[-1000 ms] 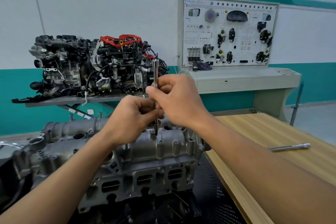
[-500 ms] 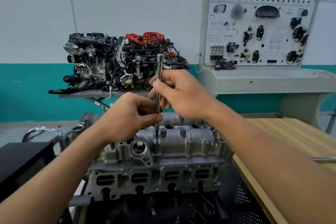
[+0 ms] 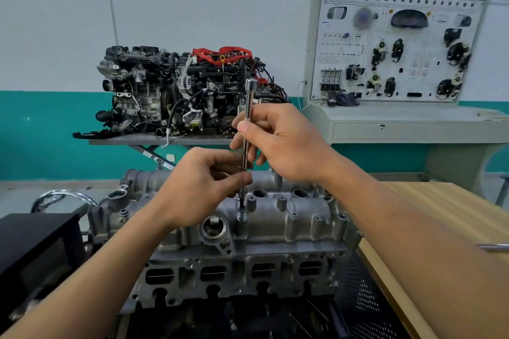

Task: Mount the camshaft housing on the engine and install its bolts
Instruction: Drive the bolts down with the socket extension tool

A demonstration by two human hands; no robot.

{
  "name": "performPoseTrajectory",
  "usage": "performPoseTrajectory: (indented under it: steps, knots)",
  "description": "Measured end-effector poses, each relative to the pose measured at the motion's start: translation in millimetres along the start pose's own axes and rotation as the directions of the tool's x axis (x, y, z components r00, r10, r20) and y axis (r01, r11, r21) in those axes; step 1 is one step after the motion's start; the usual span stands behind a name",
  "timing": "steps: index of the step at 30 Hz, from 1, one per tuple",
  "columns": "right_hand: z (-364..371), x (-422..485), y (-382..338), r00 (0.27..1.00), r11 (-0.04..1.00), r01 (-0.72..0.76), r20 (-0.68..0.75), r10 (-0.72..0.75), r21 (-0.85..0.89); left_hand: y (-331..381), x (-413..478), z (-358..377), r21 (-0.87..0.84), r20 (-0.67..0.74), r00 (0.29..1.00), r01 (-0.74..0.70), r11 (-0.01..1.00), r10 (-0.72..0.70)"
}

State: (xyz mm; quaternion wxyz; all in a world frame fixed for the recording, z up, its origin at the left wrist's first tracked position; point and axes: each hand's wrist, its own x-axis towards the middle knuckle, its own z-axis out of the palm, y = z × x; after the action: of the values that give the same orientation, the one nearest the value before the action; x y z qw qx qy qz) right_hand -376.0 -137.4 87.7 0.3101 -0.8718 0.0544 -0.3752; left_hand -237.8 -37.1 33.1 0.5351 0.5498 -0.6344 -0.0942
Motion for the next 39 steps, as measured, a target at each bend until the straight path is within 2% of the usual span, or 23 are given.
performPoseTrajectory:
  steps: [5,12,14,17,20,26,31,34,37,39]
  knots:
    - [-2,-1,2,0.999,0.999,-0.035,0.006,0.035,0.022,-2,-2,4,-0.04,-0.017,0.999,0.036,0.999,-0.037]
    - [-14,1,-5,0.978,0.995,-0.098,0.189,0.092,0.023,-4,-1,7,-0.012,-0.025,0.997,0.079,0.997,-0.079]
    - [-12,0,-6,0.986,0.997,-0.078,0.15,0.075,0.016,-3,-2,9,0.009,-0.077,0.995,0.067,0.998,-0.066]
    - [-3,0,-3,0.998,0.997,-0.04,-0.06,0.035,-0.069,-2,-4,12,0.029,-0.224,0.974,0.048,0.998,-0.04]
    - [1,-1,0,0.983,0.992,-0.062,-0.177,0.042,-0.106,-4,-5,14,0.083,-0.246,0.969,0.035,0.996,-0.014]
    - [-4,0,-6,0.996,0.989,-0.089,-0.017,0.091,0.122,2,-6,7,0.159,-0.004,1.0,0.013,0.987,-0.012]
    - [0,2,-1,0.989,0.994,-0.052,-0.132,0.065,0.099,3,-5,6,0.115,0.052,0.998,0.034,0.993,-0.04]
    - [3,2,1,0.978,0.995,-0.061,-0.195,0.075,0.078,4,-5,9,0.031,-0.038,0.999,0.0,1.0,0.002]
    - [1,2,-1,0.983,0.993,-0.081,-0.155,0.094,0.085,-1,-4,12,-0.005,-0.208,0.977,-0.04,0.999,0.038]
    - [0,3,-3,0.989,0.991,-0.087,-0.109,0.097,0.1,-4,-4,12,0.012,-0.183,0.982,-0.039,0.999,0.04]
